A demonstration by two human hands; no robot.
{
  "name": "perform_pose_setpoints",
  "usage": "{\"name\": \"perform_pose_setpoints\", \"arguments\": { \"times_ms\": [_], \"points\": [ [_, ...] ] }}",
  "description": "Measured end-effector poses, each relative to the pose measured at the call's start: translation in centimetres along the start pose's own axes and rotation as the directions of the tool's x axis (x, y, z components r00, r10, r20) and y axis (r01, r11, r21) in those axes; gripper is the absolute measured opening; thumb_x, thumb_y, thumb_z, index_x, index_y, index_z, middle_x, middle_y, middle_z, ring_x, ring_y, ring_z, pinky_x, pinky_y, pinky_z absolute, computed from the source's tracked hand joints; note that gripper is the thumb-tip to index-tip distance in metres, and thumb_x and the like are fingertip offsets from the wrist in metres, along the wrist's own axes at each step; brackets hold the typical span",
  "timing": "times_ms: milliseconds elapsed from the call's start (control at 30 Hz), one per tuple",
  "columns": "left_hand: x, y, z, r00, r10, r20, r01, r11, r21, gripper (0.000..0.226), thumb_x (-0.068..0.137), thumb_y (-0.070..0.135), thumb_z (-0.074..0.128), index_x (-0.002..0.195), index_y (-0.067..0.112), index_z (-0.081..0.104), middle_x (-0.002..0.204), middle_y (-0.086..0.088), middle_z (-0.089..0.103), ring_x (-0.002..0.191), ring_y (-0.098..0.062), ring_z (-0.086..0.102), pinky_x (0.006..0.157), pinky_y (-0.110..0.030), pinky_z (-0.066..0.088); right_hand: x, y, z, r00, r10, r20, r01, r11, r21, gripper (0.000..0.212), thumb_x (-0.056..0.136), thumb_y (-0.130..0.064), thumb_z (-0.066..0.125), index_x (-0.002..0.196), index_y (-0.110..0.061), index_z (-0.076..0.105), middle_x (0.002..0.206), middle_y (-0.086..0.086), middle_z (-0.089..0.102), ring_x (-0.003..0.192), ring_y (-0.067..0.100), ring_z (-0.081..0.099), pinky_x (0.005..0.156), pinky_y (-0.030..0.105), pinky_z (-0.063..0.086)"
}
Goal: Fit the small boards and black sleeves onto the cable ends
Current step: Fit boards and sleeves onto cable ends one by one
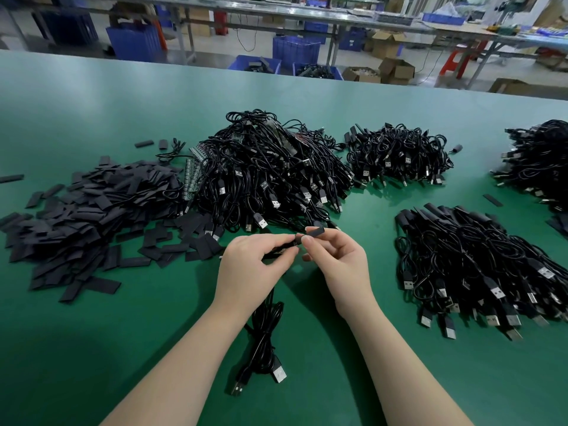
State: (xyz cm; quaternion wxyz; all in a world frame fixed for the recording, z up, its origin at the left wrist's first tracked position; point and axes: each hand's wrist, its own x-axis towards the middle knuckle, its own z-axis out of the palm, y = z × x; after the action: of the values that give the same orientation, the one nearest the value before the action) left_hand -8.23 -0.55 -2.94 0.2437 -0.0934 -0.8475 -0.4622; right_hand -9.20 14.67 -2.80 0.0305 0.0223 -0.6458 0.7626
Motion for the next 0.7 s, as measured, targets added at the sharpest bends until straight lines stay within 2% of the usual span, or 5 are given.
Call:
{"name": "perform_pose_setpoints", "arguments": {
  "times_ms": [167, 367, 467, 600, 700],
  "points": [
    [0.06, 0.03, -0.16, 0.999, 0.029, -0.016, -0.029, 1.000, 0.007, 0.016, 0.082, 0.030, 0.071, 0.095, 0.026, 0.078, 0.089, 0.020, 0.072, 0.093, 0.004, 0.064, 0.084, -0.039, 0.054, -0.08, -0.01, 0.08, 1.000, -0.005, 0.000, 0.005, 1.000, -0.018, 0.015, 0.085, -0.012, 0.076, 0.085, -0.027, 0.076, 0.086, 0.018, 0.074, 0.074, 0.012, 0.069, 0.075, 0.023, 0.056],
    [0.07, -0.01, -0.13, 0.992, 0.123, -0.024, -0.121, 0.990, 0.067, 0.014, 0.083, 0.025, 0.070, 0.094, 0.022, 0.079, 0.090, 0.015, 0.074, 0.088, 0.000, 0.066, 0.082, -0.040, 0.054, -0.05, 0.01, 0.02, 1.000, -0.016, 0.001, 0.016, 0.999, -0.040, 0.013, 0.086, -0.010, 0.075, 0.085, -0.023, 0.074, 0.081, 0.004, 0.076, 0.073, 0.010, 0.069, 0.073, 0.021, 0.055],
    [0.13, 0.06, -0.09, 0.989, 0.146, -0.026, -0.143, 0.987, 0.078, 0.013, 0.083, 0.025, 0.070, 0.093, 0.022, 0.079, 0.089, 0.015, 0.074, 0.087, 0.000, 0.066, 0.081, -0.037, 0.053, -0.10, 0.04, 0.06, 1.000, -0.018, -0.012, 0.017, 1.000, -0.016, 0.010, 0.086, -0.011, 0.075, 0.086, -0.021, 0.073, 0.080, 0.003, 0.076, 0.074, 0.011, 0.070, 0.074, 0.021, 0.055],
    [-0.05, -0.03, -0.04, 0.995, 0.095, -0.037, -0.094, 0.995, 0.029, 0.015, 0.083, 0.027, 0.071, 0.095, 0.023, 0.079, 0.089, 0.015, 0.074, 0.088, 0.001, 0.066, 0.083, -0.041, 0.054, -0.21, 0.16, 0.31, 1.000, -0.019, -0.015, 0.019, 1.000, 0.002, 0.016, 0.086, -0.009, 0.074, 0.082, -0.023, 0.073, 0.081, 0.000, 0.076, 0.074, 0.010, 0.070, 0.073, 0.021, 0.055],
    [-0.13, 0.28, -0.08, 0.998, 0.042, -0.049, -0.042, 0.999, -0.010, 0.015, 0.082, 0.030, 0.071, 0.094, 0.026, 0.079, 0.088, 0.024, 0.070, 0.090, 0.002, 0.066, 0.082, -0.043, 0.055, -0.26, 0.11, 0.38, 1.000, -0.016, -0.021, 0.017, 0.999, 0.027, 0.012, 0.087, -0.007, 0.073, 0.085, -0.018, 0.072, 0.082, 0.005, 0.077, 0.076, 0.011, 0.070, 0.071, 0.020, 0.054]
  ]
}}
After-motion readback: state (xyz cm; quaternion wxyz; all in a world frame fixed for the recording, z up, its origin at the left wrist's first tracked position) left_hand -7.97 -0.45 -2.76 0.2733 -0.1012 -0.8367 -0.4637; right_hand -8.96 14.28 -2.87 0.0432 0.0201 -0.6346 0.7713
